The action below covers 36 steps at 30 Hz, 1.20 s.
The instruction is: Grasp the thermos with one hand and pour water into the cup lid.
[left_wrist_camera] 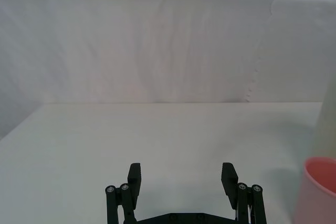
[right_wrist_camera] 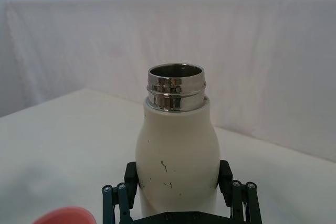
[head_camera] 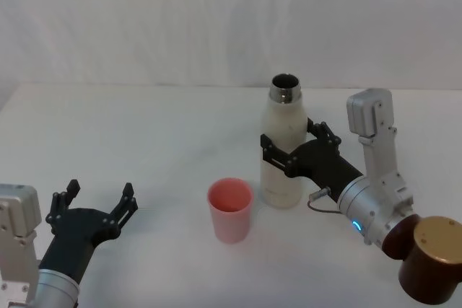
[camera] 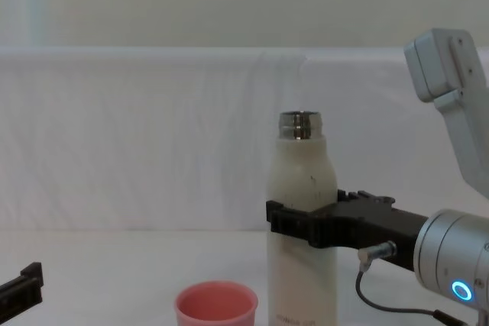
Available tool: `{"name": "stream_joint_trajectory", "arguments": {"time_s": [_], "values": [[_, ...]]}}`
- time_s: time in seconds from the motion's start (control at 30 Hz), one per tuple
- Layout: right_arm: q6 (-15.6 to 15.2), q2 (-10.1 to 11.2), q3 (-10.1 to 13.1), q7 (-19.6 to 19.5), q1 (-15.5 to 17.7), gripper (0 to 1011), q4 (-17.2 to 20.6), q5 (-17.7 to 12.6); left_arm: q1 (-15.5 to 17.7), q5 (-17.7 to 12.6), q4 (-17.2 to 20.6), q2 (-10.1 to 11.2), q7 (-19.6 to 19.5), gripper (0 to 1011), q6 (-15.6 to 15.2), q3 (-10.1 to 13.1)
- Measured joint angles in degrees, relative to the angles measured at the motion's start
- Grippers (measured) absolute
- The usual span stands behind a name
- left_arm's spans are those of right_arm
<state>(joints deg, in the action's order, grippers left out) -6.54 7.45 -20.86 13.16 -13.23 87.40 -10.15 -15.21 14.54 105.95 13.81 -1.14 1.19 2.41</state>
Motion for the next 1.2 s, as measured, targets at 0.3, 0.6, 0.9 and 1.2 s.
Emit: {"name": "stream_joint_trajectory", "arguments": {"time_s": [0.3, 0.6, 0.9, 1.2], "values": [[1.66, 0.57, 0.0, 0.14, 0.62, 946, 1.45, 1.03, 0.0, 0.0, 0.0, 0.0, 0.0, 1001, 0.0, 0.0], [2.33, 1.95, 0.13, -0.21, 1.69, 946, 4.22, 3.36, 0.0, 0.0, 0.0, 0.0, 0.0, 1001, 0.0, 0.0], [2.38, 4.97, -0.47, -0.27, 2.96, 947, 8.07, 8.16, 0.0, 0.0, 0.0, 0.0, 0.0, 1001, 0.0, 0.0], [1.92, 8.06, -0.28, 0.22, 4.48, 947, 11.86, 13.41, 0.0, 0.0, 0.0, 0.0, 0.0, 1001, 0.0, 0.0]]}}
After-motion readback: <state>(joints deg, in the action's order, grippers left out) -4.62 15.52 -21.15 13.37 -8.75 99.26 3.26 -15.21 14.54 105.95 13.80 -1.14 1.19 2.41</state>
